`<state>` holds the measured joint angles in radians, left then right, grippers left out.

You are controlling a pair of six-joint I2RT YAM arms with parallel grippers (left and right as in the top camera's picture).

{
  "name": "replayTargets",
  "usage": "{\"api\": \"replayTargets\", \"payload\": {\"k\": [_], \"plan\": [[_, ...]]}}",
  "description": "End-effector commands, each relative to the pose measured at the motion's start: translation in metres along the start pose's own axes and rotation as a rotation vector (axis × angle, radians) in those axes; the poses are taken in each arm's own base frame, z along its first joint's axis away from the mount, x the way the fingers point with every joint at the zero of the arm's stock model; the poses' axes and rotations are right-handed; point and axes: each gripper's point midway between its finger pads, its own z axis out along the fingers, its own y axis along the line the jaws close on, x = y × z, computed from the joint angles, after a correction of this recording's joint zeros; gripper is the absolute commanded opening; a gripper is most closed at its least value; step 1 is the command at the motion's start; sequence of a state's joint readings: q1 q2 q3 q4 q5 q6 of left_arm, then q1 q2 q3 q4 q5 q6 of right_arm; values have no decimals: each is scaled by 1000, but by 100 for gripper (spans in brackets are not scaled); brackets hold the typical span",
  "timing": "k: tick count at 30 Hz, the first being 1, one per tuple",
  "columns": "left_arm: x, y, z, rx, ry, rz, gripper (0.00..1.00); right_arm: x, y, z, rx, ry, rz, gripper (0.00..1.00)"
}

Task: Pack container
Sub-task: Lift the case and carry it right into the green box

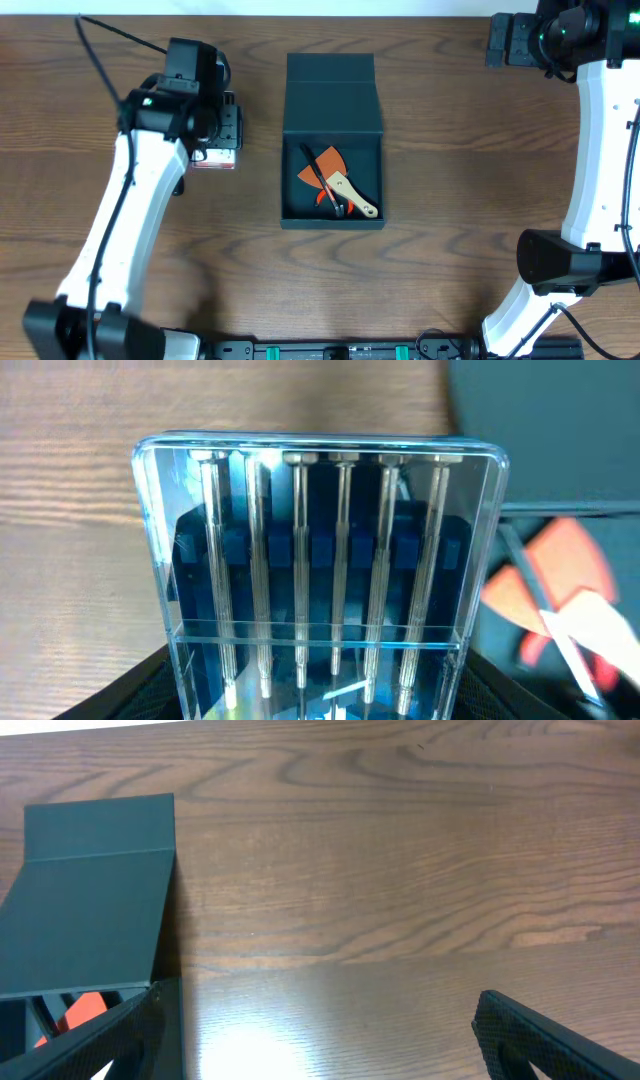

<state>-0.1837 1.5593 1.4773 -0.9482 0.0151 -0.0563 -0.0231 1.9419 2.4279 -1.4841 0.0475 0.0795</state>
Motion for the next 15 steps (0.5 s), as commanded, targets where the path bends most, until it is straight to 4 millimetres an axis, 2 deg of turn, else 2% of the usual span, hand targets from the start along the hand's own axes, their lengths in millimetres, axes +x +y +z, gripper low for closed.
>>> {"api": "replayTargets", "payload": {"k": [1,15], "plan": [[-2,-33,-23,133,-34,25,41,-1,0,-4,-3,-9,15,99],[34,-127,-35,268,33,127,41,-1,0,-4,-3,-9,15,99]]}}
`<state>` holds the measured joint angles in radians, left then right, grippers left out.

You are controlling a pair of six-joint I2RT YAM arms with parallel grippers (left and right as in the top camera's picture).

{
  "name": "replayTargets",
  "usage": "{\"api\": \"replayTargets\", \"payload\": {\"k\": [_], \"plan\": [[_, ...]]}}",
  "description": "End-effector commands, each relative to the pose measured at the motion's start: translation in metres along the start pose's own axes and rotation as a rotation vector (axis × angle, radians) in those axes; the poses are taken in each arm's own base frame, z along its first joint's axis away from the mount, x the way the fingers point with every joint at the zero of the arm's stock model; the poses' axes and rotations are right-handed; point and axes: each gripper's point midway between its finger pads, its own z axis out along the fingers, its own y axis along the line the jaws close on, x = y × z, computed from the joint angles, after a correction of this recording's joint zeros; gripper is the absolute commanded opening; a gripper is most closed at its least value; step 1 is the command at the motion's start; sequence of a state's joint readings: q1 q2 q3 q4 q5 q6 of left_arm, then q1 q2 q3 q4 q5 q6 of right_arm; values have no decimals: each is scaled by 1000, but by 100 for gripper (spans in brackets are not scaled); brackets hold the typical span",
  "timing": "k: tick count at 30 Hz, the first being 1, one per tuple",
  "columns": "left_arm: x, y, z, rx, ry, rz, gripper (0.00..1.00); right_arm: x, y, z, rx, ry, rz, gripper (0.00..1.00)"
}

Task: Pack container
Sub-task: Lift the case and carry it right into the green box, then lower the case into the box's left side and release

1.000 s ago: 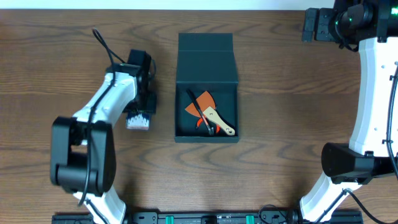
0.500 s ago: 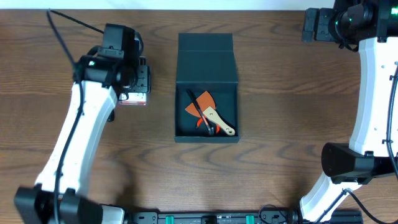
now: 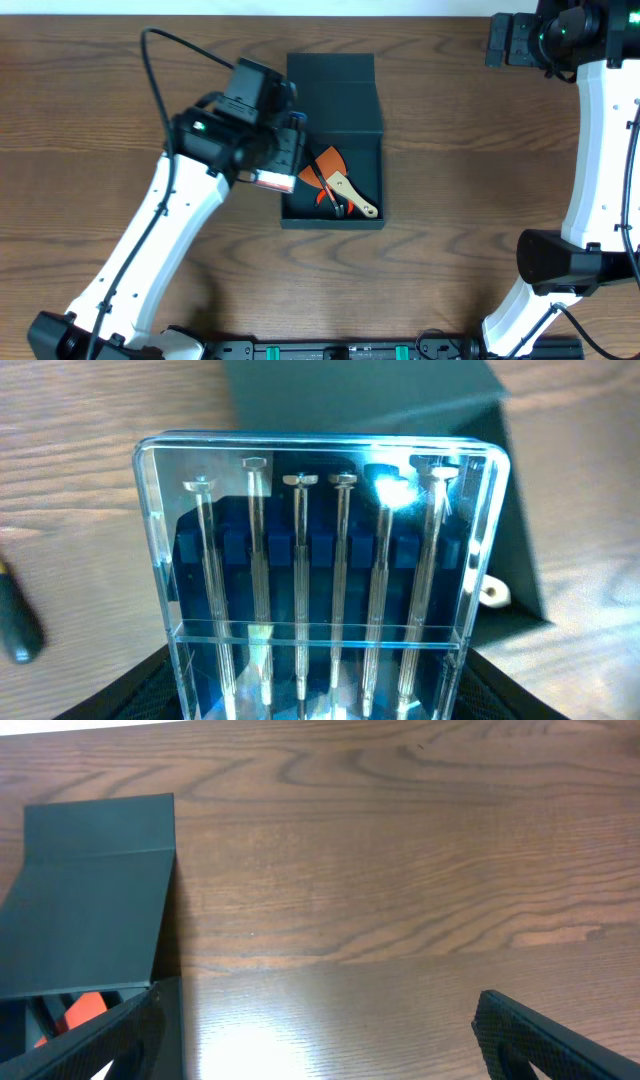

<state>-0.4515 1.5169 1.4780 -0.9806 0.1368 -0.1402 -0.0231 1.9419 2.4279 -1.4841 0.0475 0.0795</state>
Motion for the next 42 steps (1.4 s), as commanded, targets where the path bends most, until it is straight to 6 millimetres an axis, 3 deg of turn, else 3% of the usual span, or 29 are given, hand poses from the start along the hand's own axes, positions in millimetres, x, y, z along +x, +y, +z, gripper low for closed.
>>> {"api": "replayTargets", "payload": {"k": [1,9,15,20,30,42], "plan": [[0,-20,-2,34,0,-34,41,-1,0,-4,-3,-9,15,99],[14,-43,27,37,89,-46,41,-1,0,-4,-3,-9,15,99],[27,-50,69,12,190,-46,41,-1,0,-4,-3,-9,15,99],[31,-49,102,-8,236,-70,38,-1,0,-4,-3,-9,15,99],[41,-44,145,-36,301,-77,37,-1,0,-4,-3,-9,15,99],[46,-27,170,-126,315,-111,37,-1,0,-4,-3,-9,15,99]]}}
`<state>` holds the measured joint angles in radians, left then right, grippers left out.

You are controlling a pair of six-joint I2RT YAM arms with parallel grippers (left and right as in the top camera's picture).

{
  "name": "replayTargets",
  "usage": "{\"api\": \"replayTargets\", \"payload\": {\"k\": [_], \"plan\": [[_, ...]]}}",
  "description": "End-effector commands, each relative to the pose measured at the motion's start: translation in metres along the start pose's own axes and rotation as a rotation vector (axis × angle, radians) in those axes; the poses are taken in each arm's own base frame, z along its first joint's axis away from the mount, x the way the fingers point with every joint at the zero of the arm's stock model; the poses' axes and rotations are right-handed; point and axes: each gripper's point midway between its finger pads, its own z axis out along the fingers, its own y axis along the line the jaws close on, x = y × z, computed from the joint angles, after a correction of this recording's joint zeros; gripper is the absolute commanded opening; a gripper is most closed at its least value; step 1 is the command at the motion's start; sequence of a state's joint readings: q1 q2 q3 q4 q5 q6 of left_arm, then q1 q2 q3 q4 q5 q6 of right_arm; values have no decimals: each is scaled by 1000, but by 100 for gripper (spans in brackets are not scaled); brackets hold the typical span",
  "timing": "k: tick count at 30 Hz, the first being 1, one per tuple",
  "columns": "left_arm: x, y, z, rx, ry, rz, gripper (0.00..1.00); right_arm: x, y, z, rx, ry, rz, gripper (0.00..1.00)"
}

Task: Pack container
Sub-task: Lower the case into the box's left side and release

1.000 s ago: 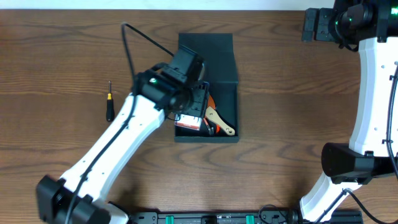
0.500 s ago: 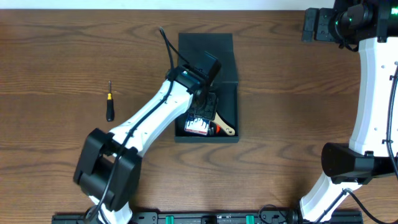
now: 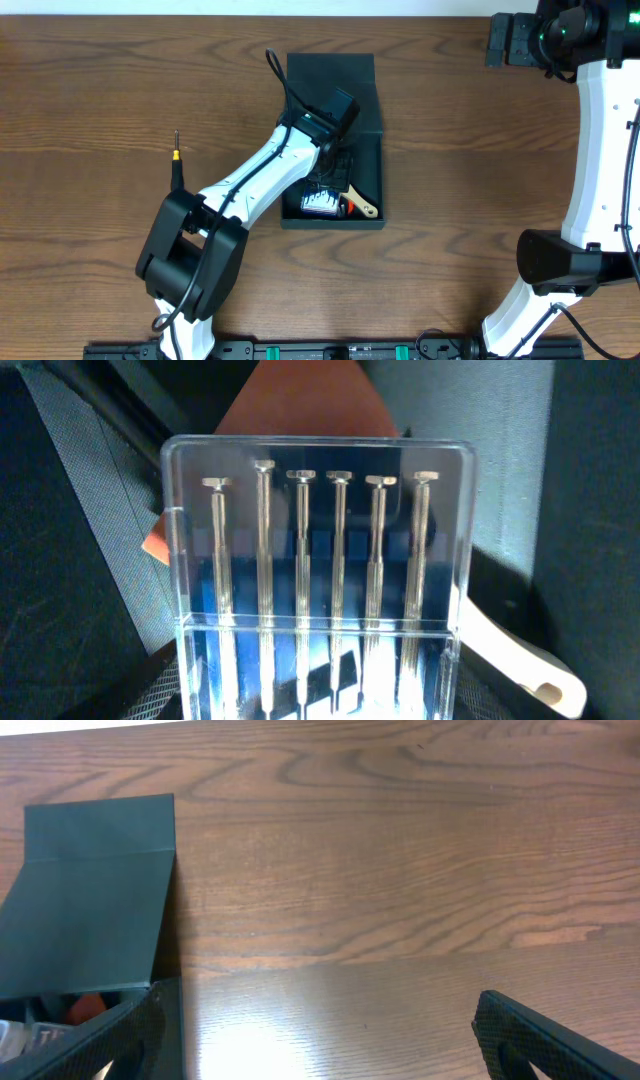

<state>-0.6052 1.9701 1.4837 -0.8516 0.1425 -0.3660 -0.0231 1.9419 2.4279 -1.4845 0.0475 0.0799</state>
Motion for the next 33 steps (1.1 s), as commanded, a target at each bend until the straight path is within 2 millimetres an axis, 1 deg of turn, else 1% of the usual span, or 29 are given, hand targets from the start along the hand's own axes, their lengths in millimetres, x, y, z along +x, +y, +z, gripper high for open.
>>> {"api": "replayTargets", "payload": {"k": [1,5,15,17,18,20,25,27,29,33], "plan": [[-10,14,10,-78,-22,-20,38,-1,0,-4,-3,-10,15,99],[-16,21,10,-99,-46,-29,37,-1,0,-4,-3,-10,15,99],[-22,34,8,-102,-50,-63,38,-1,0,-4,-3,-10,15,99],[-22,34,7,-101,-51,-63,50,-1,0,-4,-3,-10,15,99],[-22,33,7,-100,-53,-63,53,-1,0,-4,-3,-10,15,99],[-22,31,3,-89,-57,-61,57,-1,0,-4,-3,-10,15,99],[-26,23,-12,-48,-87,-47,66,-1,0,-4,-3,-10,15,99],[-28,22,-17,-42,-100,-47,73,-1,0,-4,-3,-10,15,99],[-29,21,-20,-39,-106,-46,78,-1,0,-4,-3,-10,15,99],[-29,21,-24,-37,-111,-38,82,-1,0,-4,-3,-10,15,99]]}}
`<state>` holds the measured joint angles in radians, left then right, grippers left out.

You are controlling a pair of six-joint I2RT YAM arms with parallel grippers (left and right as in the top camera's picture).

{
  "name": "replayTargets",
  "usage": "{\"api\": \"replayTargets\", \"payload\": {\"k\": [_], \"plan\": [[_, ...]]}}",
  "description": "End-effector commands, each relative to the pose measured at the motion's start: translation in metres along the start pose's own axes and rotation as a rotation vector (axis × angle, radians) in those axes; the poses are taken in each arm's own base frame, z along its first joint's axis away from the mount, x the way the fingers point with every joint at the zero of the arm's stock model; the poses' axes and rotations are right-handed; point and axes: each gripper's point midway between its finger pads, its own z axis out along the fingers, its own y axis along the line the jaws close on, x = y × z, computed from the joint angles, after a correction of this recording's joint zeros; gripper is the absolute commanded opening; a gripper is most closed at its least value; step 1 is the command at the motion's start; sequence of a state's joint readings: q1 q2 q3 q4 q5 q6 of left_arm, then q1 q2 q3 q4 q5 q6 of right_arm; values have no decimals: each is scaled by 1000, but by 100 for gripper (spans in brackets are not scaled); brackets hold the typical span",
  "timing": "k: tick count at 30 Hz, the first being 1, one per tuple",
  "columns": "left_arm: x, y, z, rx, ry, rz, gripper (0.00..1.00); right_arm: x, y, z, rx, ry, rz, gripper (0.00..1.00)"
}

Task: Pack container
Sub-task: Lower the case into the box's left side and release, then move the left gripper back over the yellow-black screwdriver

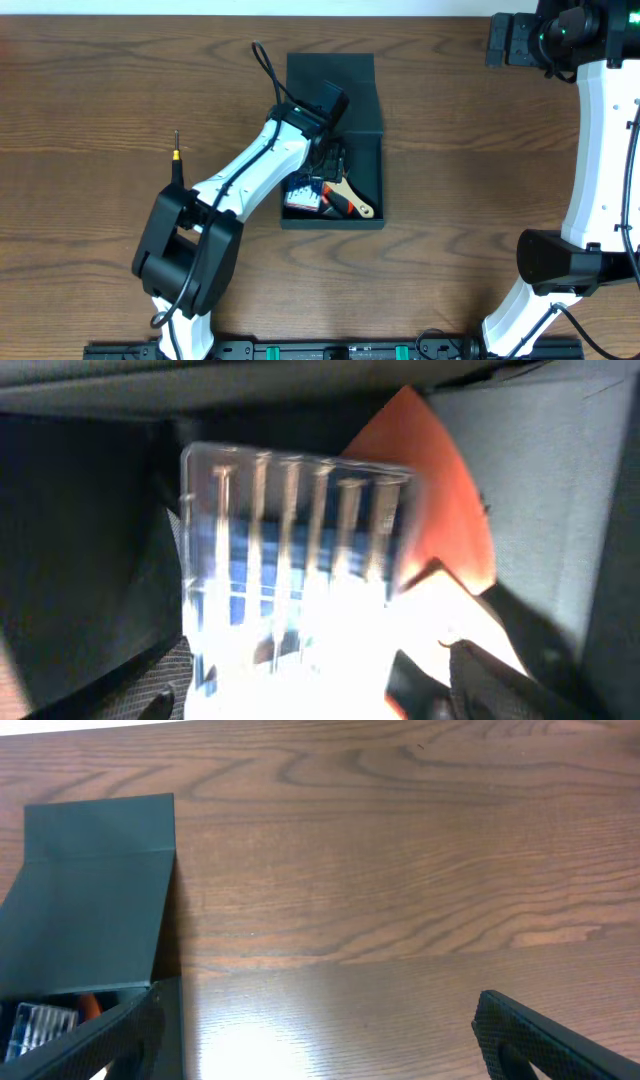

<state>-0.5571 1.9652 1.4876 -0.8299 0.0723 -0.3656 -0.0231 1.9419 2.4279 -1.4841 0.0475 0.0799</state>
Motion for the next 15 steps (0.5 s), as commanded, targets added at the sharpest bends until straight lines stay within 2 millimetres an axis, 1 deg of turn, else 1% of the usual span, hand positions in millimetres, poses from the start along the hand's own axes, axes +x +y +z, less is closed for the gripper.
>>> {"api": "replayTargets", "payload": {"k": [1,4,7,10,11,12,13,14,15], "plan": [[-10,-4,-19,21,-48,6,84,-1,0,-4,-3,-9,15,99],[-9,-9,-21,51,-41,7,84,-1,0,-4,-3,-9,15,99],[-15,-22,-36,115,-62,11,84,-1,0,-4,-3,-9,15,99],[-29,-30,-71,154,-139,27,84,-1,0,-4,-3,-9,15,99],[-34,-29,-83,154,-166,33,84,-1,0,-4,-3,-9,15,99],[-39,-26,-98,143,-203,37,84,-1,0,-4,-3,-9,15,99],[-43,-18,-115,115,-243,29,84,-1,0,-4,-3,-9,15,99],[-46,-11,-126,92,-269,19,84,-1,0,-4,-3,-9,15,99],[-49,1,-140,53,-302,3,84,-1,0,-4,-3,-9,15,99]]}}
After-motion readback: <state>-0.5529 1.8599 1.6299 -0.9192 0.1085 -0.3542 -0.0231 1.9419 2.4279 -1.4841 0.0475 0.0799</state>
